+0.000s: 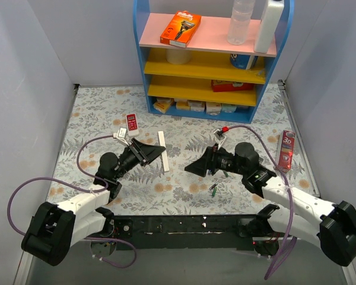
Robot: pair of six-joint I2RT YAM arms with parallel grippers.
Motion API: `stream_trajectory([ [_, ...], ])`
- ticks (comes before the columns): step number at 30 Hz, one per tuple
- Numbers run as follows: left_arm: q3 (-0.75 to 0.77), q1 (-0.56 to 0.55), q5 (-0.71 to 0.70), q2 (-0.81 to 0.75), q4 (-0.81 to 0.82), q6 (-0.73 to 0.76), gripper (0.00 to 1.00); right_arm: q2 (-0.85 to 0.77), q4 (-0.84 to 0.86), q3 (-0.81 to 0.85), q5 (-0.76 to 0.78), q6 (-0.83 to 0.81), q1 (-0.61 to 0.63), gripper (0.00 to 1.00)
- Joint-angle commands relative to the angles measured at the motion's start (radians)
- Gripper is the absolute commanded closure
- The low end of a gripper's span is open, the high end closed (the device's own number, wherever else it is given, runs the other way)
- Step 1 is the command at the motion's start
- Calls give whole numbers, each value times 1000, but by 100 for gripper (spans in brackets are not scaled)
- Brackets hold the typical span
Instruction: Load the batteries into the remote control
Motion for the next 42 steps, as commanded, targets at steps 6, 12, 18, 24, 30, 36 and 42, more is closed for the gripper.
stream_trajectory([
  [6, -63, -128, -66, -54, 316, -119, 91, 193, 419, 46, 47, 70, 208, 6],
  [12, -84, -156, -85, -54, 371, -139, 90, 244, 486, 63, 43, 61, 248, 9],
  [18, -98, -179, -101, -49, 408, -139, 90, 255, 530, 69, 21, 56, 258, 15],
  [24, -99, -203, -96, -15, 482, -151, 90, 266, 553, 77, 9, 54, 260, 23],
  [30, -107, -219, -95, 21, 555, -159, 89, 292, 613, 77, -25, 71, 261, 34],
  [36, -109, -222, -86, 26, 561, -156, 74, 286, 618, 61, -25, 65, 261, 71],
  [42, -89, -220, -99, -66, 343, -58, 22, 226, 460, 75, 9, -23, 261, 95],
])
